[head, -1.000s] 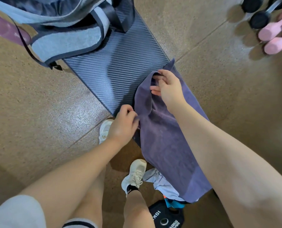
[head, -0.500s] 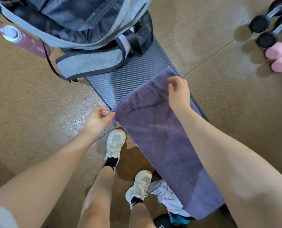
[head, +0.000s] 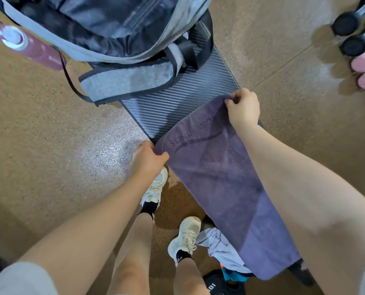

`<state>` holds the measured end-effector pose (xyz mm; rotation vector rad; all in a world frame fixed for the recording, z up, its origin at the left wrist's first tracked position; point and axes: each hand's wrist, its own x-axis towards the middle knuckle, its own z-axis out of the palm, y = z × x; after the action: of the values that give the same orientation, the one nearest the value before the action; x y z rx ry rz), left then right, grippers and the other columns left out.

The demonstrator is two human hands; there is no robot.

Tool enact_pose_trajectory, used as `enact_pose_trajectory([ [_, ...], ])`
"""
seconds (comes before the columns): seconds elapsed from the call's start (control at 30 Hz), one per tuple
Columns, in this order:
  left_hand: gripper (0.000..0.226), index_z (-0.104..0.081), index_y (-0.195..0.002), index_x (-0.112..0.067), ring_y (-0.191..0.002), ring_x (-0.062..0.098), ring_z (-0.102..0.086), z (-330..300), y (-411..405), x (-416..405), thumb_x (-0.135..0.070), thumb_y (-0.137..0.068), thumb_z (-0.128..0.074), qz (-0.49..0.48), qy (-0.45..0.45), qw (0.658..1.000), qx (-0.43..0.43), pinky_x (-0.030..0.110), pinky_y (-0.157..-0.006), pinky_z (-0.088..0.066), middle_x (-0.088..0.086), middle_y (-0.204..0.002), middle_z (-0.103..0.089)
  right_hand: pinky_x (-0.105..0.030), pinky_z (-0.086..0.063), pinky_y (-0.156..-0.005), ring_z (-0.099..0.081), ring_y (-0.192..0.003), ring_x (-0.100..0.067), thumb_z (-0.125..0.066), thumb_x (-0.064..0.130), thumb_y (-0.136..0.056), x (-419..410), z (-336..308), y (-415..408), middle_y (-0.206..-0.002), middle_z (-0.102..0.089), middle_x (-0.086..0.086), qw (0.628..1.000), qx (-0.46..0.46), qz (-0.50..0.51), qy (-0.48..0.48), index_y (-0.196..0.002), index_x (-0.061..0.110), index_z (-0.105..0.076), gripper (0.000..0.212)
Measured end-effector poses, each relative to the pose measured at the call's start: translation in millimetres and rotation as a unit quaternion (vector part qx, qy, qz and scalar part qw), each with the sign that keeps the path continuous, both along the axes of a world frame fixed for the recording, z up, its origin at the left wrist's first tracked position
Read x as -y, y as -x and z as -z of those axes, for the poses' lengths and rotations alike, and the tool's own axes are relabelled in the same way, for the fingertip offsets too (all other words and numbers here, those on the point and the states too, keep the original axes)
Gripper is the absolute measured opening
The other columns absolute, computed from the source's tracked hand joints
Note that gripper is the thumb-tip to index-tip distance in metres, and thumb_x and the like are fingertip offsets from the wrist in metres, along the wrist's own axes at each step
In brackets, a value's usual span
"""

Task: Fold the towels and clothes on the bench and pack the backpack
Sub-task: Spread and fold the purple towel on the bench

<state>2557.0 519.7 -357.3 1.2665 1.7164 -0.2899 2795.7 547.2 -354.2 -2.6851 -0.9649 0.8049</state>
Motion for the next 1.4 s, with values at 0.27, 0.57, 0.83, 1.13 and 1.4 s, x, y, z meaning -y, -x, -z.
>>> enact_pose_trajectory([
  [0.27, 0.008, -0.059, -0.088, -0.017, -0.067, 0.016, -0.048, -50, 30, -53, -0.014, -0.090, -0.052, -0.005, -0.088, 0.990, 0.109, 0.025, -0.054, -0.034, -0.002, -0.070, -0.055, -0.041, -0.049, -0.078, -0.062, -0.082, -0.035, -0.051, 0.013, -0.083, -27, -47, 0, -0.068, -0.054, -0.003, 0.991, -0.072, 0.081, -0.084, -0.068, 0.027, -0.035, 0.026],
  [0.57, 0.008, -0.058, -0.079, -0.016, -0.060, -0.003, -0.047, -114, 37, -102, -0.013, -0.086, -0.061, -0.039, -0.176, 0.965, 0.188, 0.010, -0.063, -0.035, -0.010, -0.068, -0.052, -0.026, -0.042, -0.068, -0.057, -0.072, -0.015, -0.059, 0.011, -0.080, -59, -117, 1, -0.070, -0.061, -0.004, 0.987, -0.121, 0.042, -0.094, -0.071, 0.022, -0.055, 0.015],
  [0.83, 0.019, -0.065, -0.094, -0.013, -0.061, -0.005, -0.055, -133, -9, -42, 0.001, -0.085, -0.055, 0.086, -0.060, 0.959, 0.264, 0.004, -0.060, -0.042, -0.004, -0.078, -0.062, -0.027, -0.049, -0.053, -0.058, -0.048, -0.016, -0.055, 0.031, -0.089, 50, -133, -19, -0.065, -0.064, -0.012, 0.952, -0.195, 0.235, -0.029, -0.065, 0.015, -0.055, 0.029],
  [1.13, 0.020, -0.061, -0.064, -0.017, -0.036, 0.006, -0.035, -152, -61, 63, -0.004, -0.073, -0.049, 0.242, 0.108, 0.927, 0.265, 0.021, -0.045, -0.031, -0.007, -0.033, -0.044, -0.022, -0.050, -0.059, -0.062, -0.053, -0.010, -0.058, 0.010, -0.091, 213, -133, -32, -0.078, -0.060, -0.009, 0.904, -0.270, 0.331, 0.014, -0.075, 0.012, -0.055, 0.017],
  [1.4, 0.017, -0.067, -0.065, -0.006, -0.041, -0.001, -0.046, -149, -83, 161, -0.008, -0.066, -0.049, 0.337, 0.186, 0.889, 0.247, 0.007, -0.045, -0.035, -0.009, -0.042, -0.052, -0.031, -0.055, -0.074, -0.064, -0.086, -0.022, -0.065, 0.018, -0.086, 326, -114, -28, -0.095, -0.066, -0.008, 0.898, -0.241, 0.365, 0.041, -0.092, 0.014, -0.063, 0.007],
])
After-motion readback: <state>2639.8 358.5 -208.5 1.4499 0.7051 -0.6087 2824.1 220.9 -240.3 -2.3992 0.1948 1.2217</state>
